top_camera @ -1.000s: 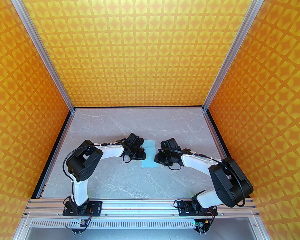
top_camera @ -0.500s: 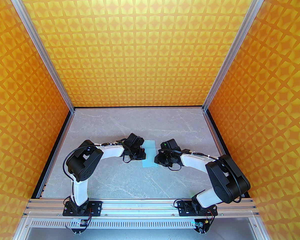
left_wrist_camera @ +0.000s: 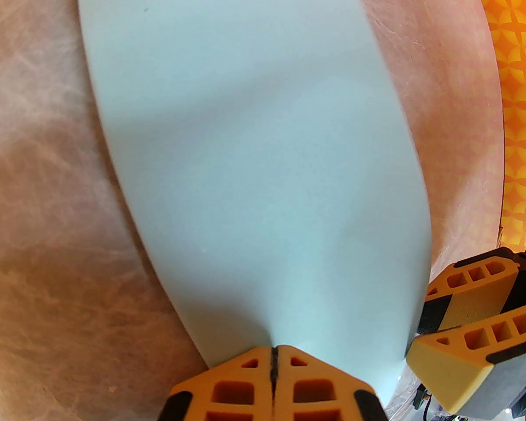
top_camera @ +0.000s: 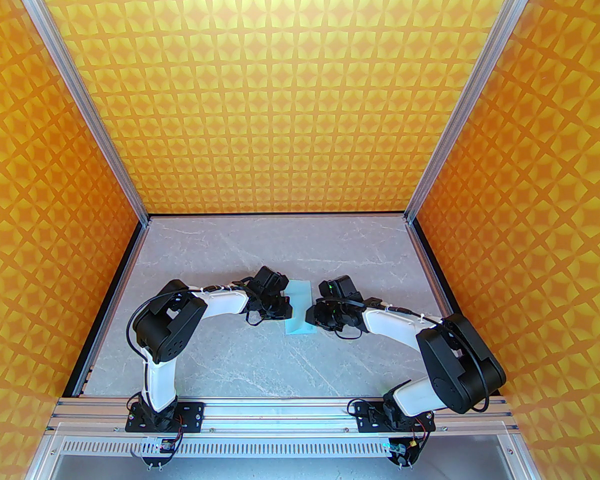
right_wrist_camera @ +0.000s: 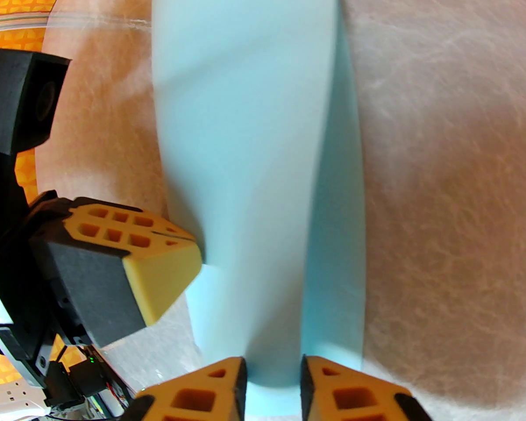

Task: Fold a paper plane with a square sheet of paper (fold left side to right side)

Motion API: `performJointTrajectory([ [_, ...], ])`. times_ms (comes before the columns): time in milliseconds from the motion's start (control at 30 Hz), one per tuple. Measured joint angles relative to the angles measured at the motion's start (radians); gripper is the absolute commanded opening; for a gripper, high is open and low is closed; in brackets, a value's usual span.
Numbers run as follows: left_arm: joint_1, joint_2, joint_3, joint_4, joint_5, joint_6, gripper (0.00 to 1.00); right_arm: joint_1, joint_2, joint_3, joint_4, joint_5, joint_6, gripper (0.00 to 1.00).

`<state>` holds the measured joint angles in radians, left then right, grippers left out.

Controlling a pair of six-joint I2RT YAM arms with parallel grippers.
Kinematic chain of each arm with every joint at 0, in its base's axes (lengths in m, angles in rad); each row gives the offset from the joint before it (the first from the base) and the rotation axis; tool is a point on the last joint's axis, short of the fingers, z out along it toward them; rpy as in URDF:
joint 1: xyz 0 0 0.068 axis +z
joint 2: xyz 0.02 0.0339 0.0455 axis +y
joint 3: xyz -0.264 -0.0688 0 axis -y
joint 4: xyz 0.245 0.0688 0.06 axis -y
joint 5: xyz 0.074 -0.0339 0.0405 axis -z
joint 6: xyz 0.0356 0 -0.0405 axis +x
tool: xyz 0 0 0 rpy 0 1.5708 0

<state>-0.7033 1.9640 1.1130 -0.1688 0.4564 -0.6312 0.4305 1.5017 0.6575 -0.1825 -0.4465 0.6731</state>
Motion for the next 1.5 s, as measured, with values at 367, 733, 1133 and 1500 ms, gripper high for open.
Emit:
performJointTrajectory([
  [367,0.0,0.0,0.0,0.0,0.0,0.0,0.04,0.0,0.013,0.0,0.08,-0.038,0.051,0.32],
  [733,0.0,0.0,0.0,0.0,0.001,0.0,0.05,0.0,0.028,0.001,0.148,-0.063,0.08,0.32],
  [1133,0.0,0.0,0.0,0.0,0.003,0.001,0.05,0.0,0.115,0.039,0.221,-0.086,0.12,0.4],
  [1500,0.0,0.003,0.002,0.0,0.004,0.001,0.03,0.0,0.069,0.066,0.148,-0.083,0.097,0.36],
])
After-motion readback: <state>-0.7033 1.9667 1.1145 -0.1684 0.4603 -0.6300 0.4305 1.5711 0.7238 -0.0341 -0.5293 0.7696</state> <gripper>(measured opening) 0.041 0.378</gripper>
